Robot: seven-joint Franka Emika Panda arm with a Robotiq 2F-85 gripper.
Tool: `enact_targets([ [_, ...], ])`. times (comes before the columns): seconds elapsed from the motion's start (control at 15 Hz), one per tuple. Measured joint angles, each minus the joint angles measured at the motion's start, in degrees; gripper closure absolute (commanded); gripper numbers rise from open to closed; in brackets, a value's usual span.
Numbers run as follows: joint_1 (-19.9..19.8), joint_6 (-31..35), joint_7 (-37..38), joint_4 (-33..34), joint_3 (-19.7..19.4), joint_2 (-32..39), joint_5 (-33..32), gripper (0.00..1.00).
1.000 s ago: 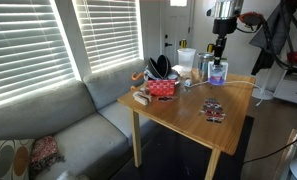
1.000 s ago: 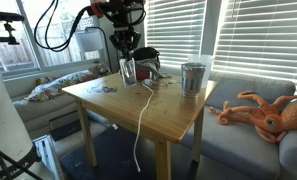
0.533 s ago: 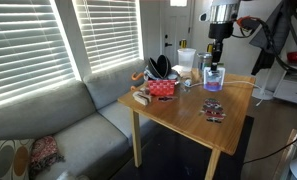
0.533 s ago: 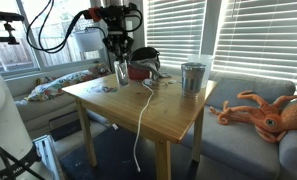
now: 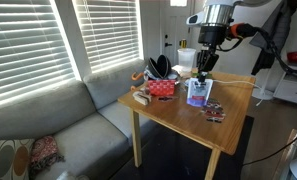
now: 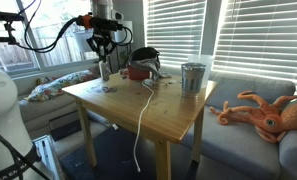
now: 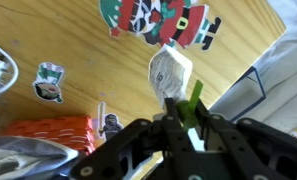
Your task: Pick up the white packet with a green lid from the silver cup and put it on the left side of the table
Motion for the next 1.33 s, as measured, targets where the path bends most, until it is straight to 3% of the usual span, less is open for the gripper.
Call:
enact_targets([
  [0.4,1.0,0.1,-10.7,0.6,-2.6,3.9,13.3,0.95],
  [0.93,-1.7,5.1,-10.6,2.1,-1.6,8.0,13.6,0.93],
  [1.0,-2.4,5.3,-10.5,2.7,-1.6,8.8,13.6,0.54],
  [1.07,-3.2,5.3,-10.5,3.3,-1.6,9.6,13.6,0.53],
  [1.33,-6.5,5.4,-10.4,5.5,-1.7,12.5,13.6,0.26],
])
